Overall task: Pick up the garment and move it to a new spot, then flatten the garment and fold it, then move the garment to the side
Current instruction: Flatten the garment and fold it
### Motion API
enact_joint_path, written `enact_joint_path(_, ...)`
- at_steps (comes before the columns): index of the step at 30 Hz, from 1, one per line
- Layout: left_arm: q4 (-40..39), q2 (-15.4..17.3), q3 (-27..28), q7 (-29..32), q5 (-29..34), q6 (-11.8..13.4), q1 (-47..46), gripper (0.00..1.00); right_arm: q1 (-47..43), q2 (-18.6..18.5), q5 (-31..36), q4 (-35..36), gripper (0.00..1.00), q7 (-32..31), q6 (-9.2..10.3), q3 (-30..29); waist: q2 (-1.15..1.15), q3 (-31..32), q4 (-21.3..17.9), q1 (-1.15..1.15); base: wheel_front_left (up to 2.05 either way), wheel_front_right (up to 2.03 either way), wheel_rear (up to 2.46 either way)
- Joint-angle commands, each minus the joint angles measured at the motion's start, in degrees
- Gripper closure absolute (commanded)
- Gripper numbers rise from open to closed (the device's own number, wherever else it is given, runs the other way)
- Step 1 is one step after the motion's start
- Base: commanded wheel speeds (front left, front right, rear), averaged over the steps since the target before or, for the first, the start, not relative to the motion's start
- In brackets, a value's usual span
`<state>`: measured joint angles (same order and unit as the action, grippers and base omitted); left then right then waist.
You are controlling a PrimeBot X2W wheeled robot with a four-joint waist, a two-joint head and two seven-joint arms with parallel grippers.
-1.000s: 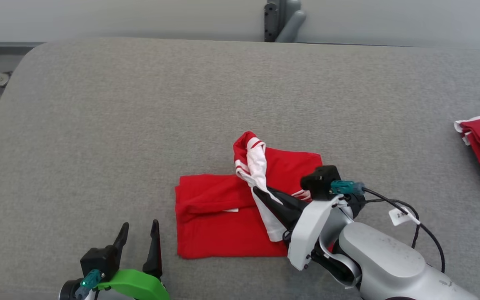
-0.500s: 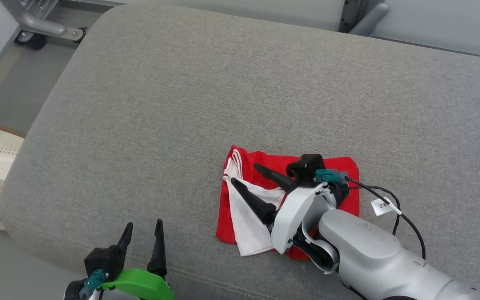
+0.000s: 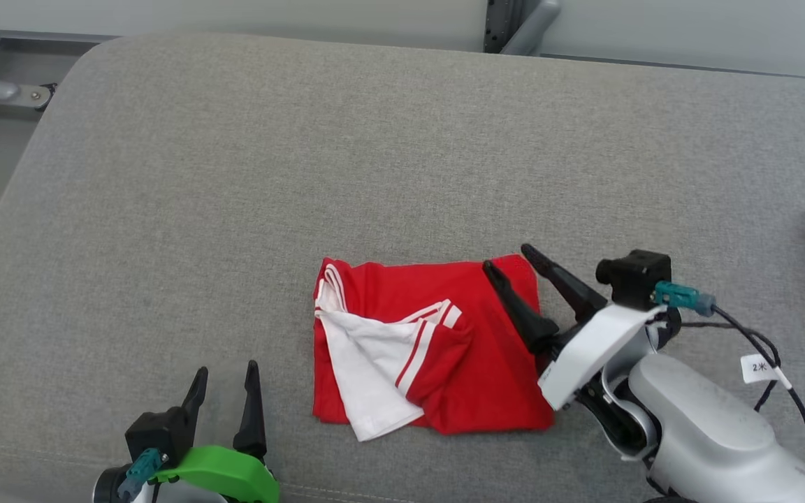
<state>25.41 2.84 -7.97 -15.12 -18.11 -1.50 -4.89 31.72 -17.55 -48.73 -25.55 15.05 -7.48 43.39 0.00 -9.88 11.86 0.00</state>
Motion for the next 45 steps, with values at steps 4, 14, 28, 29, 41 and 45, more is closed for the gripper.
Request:
enact_joint_path(4,0.13,0.15,-0.02,0.01,0.44,-0.47,-0.70,0.00,-4.69,-1.63,-1.86,2.22,0.00,0.13,0.00,3.70,0.00,0.78,-1.26,0.00,0.00,0.00,0.00)
enact_joint_path(14,0.02,0.14,-0.54,0.01,0.45,-0.70,0.37,0.00,-4.65,-1.93,-5.32,1.99,0.00,0.13,0.00,10.10,0.00,0.52,0.67,0.00,0.00,0.00,0.00)
enact_joint_path(28,-0.16,0.14,-0.43,0.01,-0.01,-0.22,0.43,0.00,-0.23,-0.69,-5.48,2.29,1.00,0.14,0.00,16.54,0.00,0.69,1.97,0.00,0.00,0.00,0.00)
enact_joint_path(29,-0.17,0.14,-0.44,0.01,0.04,-0.26,0.41,0.00,0.24,-0.50,-5.89,3.24,1.00,0.14,0.00,17.82,0.00,0.75,1.98,0.00,0.00,0.00,0.00)
enact_joint_path(41,0.04,0.15,-0.19,0.01,0.28,-0.44,-0.27,0.00,6.78,2.95,-11.12,9.09,0.00,-0.66,0.01,29.25,0.00,1.24,1.58,0.00,0.00,0.00,0.00)
enact_joint_path(45,-0.07,0.14,0.41,0.01,0.50,-0.24,0.48,0.00,6.73,0.81,-10.58,5.65,0.00,0.15,0.01,25.88,0.00,1.64,0.55,0.00,0.00,0.00,0.00)
